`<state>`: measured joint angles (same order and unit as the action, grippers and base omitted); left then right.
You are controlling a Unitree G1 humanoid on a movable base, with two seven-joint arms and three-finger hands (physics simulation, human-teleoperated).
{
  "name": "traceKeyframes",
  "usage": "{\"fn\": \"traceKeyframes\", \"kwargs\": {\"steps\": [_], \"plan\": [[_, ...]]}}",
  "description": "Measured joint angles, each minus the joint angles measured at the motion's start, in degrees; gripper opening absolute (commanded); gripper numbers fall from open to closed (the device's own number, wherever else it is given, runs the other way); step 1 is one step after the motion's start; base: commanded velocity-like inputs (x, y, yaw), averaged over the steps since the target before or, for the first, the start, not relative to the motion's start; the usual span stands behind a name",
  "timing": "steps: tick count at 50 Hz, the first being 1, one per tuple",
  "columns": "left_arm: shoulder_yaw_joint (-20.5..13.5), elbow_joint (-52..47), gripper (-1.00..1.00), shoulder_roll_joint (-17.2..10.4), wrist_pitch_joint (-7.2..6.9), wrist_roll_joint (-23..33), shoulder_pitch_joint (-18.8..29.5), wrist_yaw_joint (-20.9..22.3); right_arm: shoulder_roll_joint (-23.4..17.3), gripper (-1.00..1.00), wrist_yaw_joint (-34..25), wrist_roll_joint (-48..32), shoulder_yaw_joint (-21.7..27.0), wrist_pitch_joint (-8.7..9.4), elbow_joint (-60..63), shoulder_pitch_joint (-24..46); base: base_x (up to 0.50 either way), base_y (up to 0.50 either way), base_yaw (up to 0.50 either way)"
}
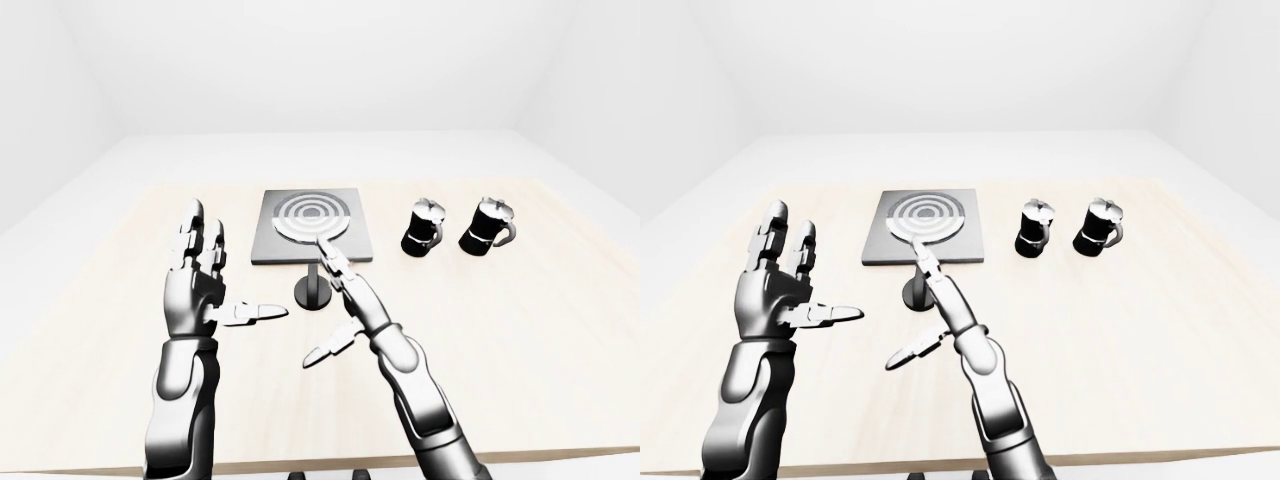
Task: Turn off the stove.
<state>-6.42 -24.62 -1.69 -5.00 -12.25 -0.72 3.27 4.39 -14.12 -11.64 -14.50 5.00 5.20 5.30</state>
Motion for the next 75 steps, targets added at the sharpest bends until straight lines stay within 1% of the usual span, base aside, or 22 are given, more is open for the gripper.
{"fn": "traceKeyframes", "kwargs": {"steps": [7, 24, 47, 54, 67, 75], "plan": [[-0.01, -0.27, 1.00, 0.02, 0.00, -0.02, -0.14, 0.08, 1.00, 1.00, -0.16, -1.20, -1.12, 0.00, -2.79, 0.38, 0.00, 0.00, 0.00], [-0.08, -0.80, 1.00, 0.04, 0.00, -0.09, -0.35, 0.25, 2.01, 1.00, 0.03, -2.13, -1.51, 0.00, -6.56, 0.99, 0.00, 0.00, 0.00], [-0.16, -1.57, 1.00, 0.05, 0.00, -0.22, -0.70, 0.53, 2.56, 1.00, 0.66, -3.89, -5.90, 0.00, -6.39, -2.08, 0.00, 0.00, 0.00], [-0.24, -1.70, 1.00, 0.06, 0.00, -0.30, -0.82, 0.70, 2.45, 1.00, 0.64, -3.43, -3.42, 0.00, -6.85, 0.23, 0.00, 0.00, 0.00], [-0.10, -1.76, 1.00, 0.09, 0.00, -0.23, -0.84, 0.85, 1.49, 1.00, 0.42, -1.20, 0.83, 0.00, -1.04, 3.67, 0.00, 0.00, 0.00], [-0.19, -1.71, 1.00, 0.02, 0.00, -0.27, -0.58, 0.83, 1.43, 1.00, 1.10, 0.03, 2.11, 0.00, -4.92, 5.18, 0.00, 0.00, 0.00]]}}
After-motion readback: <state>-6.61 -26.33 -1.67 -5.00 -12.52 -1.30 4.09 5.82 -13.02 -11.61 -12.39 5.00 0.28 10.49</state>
